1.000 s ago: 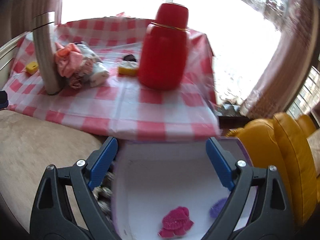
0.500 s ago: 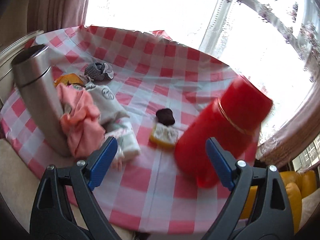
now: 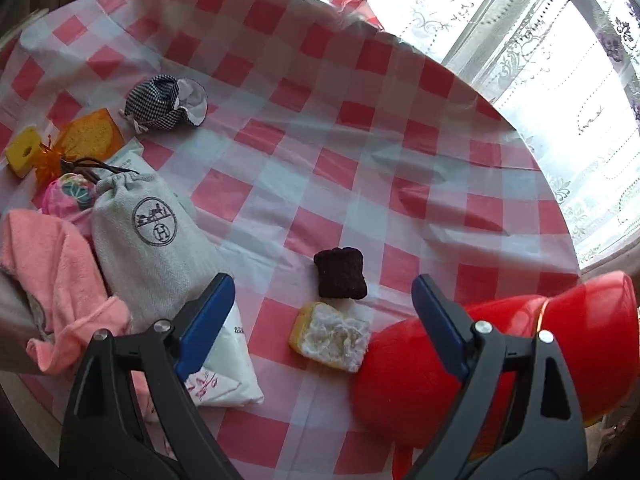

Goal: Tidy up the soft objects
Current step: 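Grasp the yellow sponge with the left tool while the right tool grasps the dark brown knit piece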

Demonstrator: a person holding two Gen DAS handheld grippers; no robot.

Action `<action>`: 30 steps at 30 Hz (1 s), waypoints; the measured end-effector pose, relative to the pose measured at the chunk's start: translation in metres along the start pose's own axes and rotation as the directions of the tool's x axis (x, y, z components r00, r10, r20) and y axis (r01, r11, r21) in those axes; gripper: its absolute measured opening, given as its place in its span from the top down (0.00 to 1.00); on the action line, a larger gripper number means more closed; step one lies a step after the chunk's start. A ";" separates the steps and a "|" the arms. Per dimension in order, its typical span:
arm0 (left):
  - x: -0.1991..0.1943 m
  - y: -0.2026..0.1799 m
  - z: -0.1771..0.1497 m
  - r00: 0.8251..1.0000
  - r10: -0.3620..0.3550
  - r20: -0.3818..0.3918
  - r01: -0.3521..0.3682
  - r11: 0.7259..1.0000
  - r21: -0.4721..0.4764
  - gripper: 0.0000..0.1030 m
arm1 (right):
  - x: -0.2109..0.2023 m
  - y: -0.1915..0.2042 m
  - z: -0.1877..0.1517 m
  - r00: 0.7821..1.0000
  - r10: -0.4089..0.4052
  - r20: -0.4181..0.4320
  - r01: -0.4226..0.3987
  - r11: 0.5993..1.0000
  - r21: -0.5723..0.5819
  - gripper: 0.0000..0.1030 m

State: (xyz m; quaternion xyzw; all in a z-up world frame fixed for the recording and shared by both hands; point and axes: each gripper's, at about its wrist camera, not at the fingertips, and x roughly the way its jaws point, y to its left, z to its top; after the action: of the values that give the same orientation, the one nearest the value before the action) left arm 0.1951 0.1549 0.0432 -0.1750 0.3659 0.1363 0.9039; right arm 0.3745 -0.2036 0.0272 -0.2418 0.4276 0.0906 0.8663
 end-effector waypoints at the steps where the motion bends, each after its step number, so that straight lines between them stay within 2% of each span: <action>1: 0.007 0.000 0.005 1.000 0.020 -0.007 -0.020 1.000 0.016 0.19 | 0.006 -0.001 0.004 1.000 0.006 -0.014 -0.006 1.000 -0.002 0.11; 3: 0.026 -0.003 0.015 0.997 0.072 -0.026 -0.070 0.996 0.062 0.18 | 0.016 -0.001 0.012 0.999 0.011 -0.044 -0.011 1.000 -0.011 0.11; 6: 0.063 -0.009 0.023 0.984 0.164 -0.076 -0.152 0.978 0.145 0.18 | 0.031 -0.004 0.024 0.995 0.019 -0.101 -0.021 1.000 -0.016 0.11; 11: 0.107 -0.017 0.025 0.958 0.266 -0.110 -0.232 0.940 0.250 0.18 | 0.062 -0.008 0.033 0.981 0.005 -0.193 -0.006 1.000 -0.006 0.12; 12: 0.111 -0.017 0.026 0.955 0.276 -0.111 -0.241 0.936 0.256 0.18 | 0.072 -0.008 0.033 0.976 -0.004 -0.217 0.001 1.000 -0.013 0.17; 15: 0.121 -0.018 0.026 0.953 0.277 -0.119 -0.237 0.932 0.275 0.18 | 0.095 -0.010 0.030 0.963 0.016 -0.270 -0.014 1.000 0.008 0.33; 21: 0.135 -0.024 0.028 0.955 0.273 -0.113 -0.228 0.925 0.305 0.18 | 0.119 -0.011 0.020 0.950 0.029 -0.310 -0.021 0.999 0.030 0.34; 23: 0.141 -0.022 0.029 0.954 0.275 -0.118 -0.229 0.925 0.302 0.19 | 0.121 -0.016 0.018 0.954 0.039 -0.298 -0.023 0.998 0.057 0.34; 24: 0.143 -0.020 0.028 0.956 0.268 -0.120 -0.223 0.929 0.297 0.24 | 0.121 -0.018 0.017 0.955 0.047 -0.292 -0.028 0.997 0.069 0.35; 25: 0.144 -0.018 0.028 0.957 0.260 -0.127 -0.214 0.931 0.294 0.35 | 0.120 -0.018 0.017 0.956 0.056 -0.287 -0.037 0.997 0.071 0.42; 26: 0.147 -0.018 0.027 0.956 0.262 -0.135 -0.213 0.931 0.295 0.41 | 0.119 -0.018 0.016 0.957 0.074 -0.280 -0.054 0.995 0.080 0.46; 27: 0.149 -0.017 0.026 0.953 0.272 -0.131 -0.224 0.928 0.299 0.47 | 0.118 -0.018 0.016 0.958 0.085 -0.274 -0.063 0.994 0.088 0.60; 30: 0.145 -0.014 0.026 0.960 0.250 -0.122 -0.209 0.937 0.280 0.49 | 0.115 -0.017 0.012 0.965 0.077 -0.251 -0.054 0.994 0.099 0.65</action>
State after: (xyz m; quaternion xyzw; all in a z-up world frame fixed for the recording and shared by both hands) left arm 0.3166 0.1703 -0.0394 -0.0191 0.4679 0.1772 0.8656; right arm 0.4600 -0.2182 -0.0506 -0.1971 0.5466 0.0678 0.8110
